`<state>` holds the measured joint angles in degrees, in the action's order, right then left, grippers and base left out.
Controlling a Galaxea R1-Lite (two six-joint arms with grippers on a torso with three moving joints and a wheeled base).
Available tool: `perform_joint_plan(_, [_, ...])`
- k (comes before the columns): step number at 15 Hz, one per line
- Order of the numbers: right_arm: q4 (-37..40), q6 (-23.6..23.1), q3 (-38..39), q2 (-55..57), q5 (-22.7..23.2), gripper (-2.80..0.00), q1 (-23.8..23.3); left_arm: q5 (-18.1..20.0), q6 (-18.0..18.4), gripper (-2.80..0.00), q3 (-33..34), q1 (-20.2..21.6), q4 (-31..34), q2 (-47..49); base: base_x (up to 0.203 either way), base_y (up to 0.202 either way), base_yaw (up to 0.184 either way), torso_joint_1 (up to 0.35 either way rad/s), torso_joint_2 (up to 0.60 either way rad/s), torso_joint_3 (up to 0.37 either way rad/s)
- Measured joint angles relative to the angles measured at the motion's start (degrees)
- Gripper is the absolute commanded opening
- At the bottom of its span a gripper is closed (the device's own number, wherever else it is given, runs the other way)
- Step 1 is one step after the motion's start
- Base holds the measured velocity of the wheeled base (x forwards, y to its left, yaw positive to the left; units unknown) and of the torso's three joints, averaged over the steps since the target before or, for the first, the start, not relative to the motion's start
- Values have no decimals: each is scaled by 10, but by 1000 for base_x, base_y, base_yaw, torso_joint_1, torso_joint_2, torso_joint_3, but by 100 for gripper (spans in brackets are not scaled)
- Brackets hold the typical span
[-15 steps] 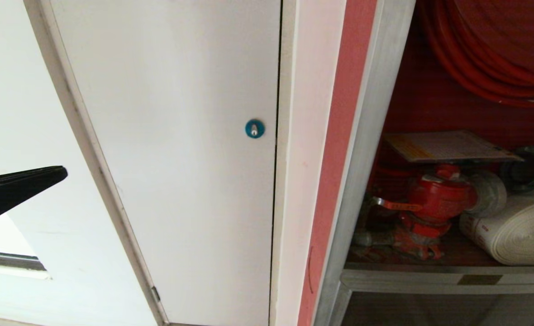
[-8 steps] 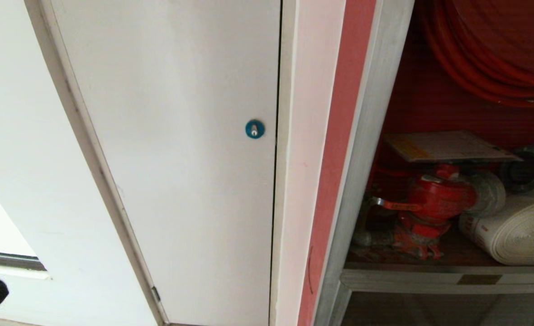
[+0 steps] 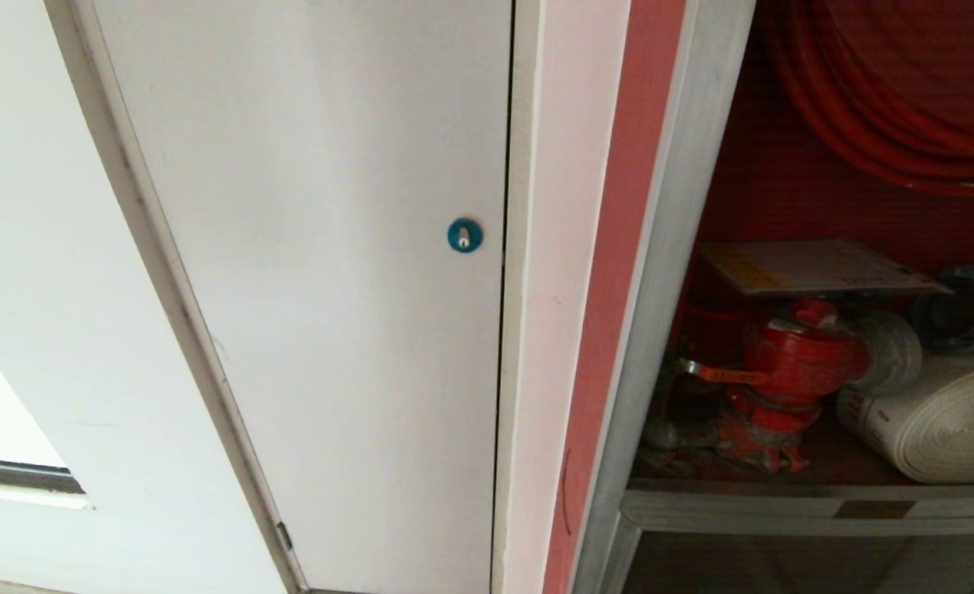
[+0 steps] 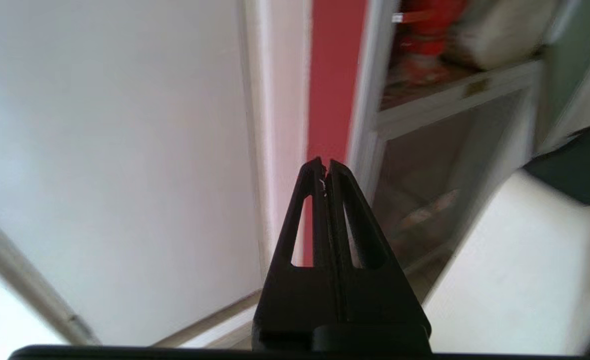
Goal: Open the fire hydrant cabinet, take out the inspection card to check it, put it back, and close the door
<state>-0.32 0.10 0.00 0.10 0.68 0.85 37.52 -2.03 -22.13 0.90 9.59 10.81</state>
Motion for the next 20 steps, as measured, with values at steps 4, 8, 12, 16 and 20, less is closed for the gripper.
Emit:
perform_joint_plan(4, [0, 0, 0, 0, 0, -280, 0, -70, 9, -280, 47, -7, -9, -82, 0, 0, 0, 0, 0, 0])
perform_joint_plan(8, [0, 0, 0, 0, 0, -280, 0, -218, 32, -280, 133, -8, -108, -105, 0, 0, 0, 0, 0, 0])
perform_joint_plan(12, [0, 0, 0, 0, 0, -280, 0, -322, 81, -280, 213, -8, -217, -108, 0, 0, 0, 0, 0, 0])
perform_joint_plan(16, [0, 0, 0, 0, 0, -280, 0, -364, 80, -280, 220, -8, -126, -109, 0, 0, 0, 0, 0, 0])
perform_joint_plan(20, [0, 0, 0, 0, 0, -280, 0, -372, 41, -280, 221, -8, -94, -109, 0, 0, 0, 0, 0, 0])
